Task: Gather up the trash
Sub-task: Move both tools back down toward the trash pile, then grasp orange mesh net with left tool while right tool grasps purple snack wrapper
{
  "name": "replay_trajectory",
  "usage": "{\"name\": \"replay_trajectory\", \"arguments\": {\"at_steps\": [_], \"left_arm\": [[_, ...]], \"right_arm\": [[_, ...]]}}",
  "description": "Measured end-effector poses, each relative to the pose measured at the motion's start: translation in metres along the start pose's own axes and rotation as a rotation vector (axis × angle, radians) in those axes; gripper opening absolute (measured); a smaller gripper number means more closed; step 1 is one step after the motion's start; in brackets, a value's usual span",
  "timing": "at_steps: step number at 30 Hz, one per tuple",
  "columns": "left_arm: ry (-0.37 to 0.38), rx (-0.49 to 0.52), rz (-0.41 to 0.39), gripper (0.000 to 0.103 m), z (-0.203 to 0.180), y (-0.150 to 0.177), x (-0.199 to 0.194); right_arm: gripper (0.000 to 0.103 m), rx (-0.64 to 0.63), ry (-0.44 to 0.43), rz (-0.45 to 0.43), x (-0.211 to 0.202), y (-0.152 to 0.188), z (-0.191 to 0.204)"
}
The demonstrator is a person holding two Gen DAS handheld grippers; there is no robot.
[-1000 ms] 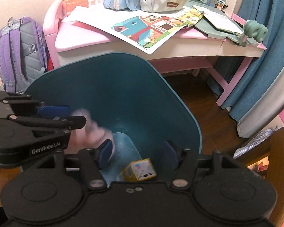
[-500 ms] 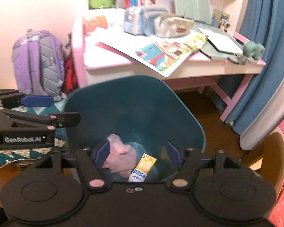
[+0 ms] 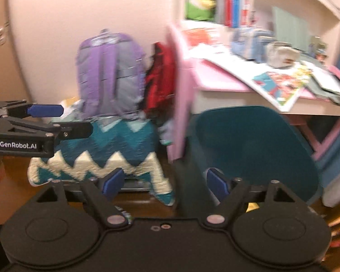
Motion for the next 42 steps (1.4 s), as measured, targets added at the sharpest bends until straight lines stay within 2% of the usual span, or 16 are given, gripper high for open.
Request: {"name": "replay_trajectory", "arguments": {"at_steps": [7,10,11,15,21,28,30,33,37,42], "left_arm": [[-0.104,-0.066,0.004,0.086,0.081,0.044,-0.003],[-0.131,-0.100,0.018,0.095,0.112,0.066,0.001],[-0.143,-0.111,0.021,0.101,0.123,0.075,0.004],[-0.181,-0.180,0.059,0.102,0.168,0.113,0.018],[-0.273,-0.269,0.149,0.103,0.231,0.180,0.053],[-0.403,-0.346,0.274,0.103,0.285,0.267,0.108],[-0.475,-0.366,0.300,0.103,0.301,0.293,0.127],[-0.544,-0.402,0.330,0.103,0.316,0.328,0.150],[-0.577,-0.452,0.418,0.103,0.329,0.376,0.182],[-0.599,-0.546,0.578,0.103,0.341,0.443,0.222]], "right_arm": [[0.090,-0.029,-0.139,0.057,0.080,0.016,0.056],[0.094,-0.027,-0.182,0.091,0.114,0.029,0.076],[0.094,-0.024,-0.195,0.101,0.123,0.033,0.083],[0.098,-0.012,-0.222,0.119,0.170,0.048,0.104],[0.099,0.056,-0.232,0.177,0.250,0.080,0.127],[0.099,0.127,-0.216,0.238,0.344,0.123,0.139],[0.099,0.141,-0.205,0.253,0.367,0.136,0.140],[0.099,0.155,-0.200,0.301,0.405,0.161,0.142],[0.099,0.190,-0.189,0.354,0.450,0.193,0.140],[0.099,0.209,-0.153,0.447,0.501,0.240,0.133]]}}
Point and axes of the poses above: each gripper's, at about its wrist camera, not at the fingertips, and x roughly the way its jaws point, z to its left, y to its underside, the point moved 7 cm from there along x, roughly the way its jaws point, and after that the axes turned 11 degrees about -y, right-handed, at the moved point
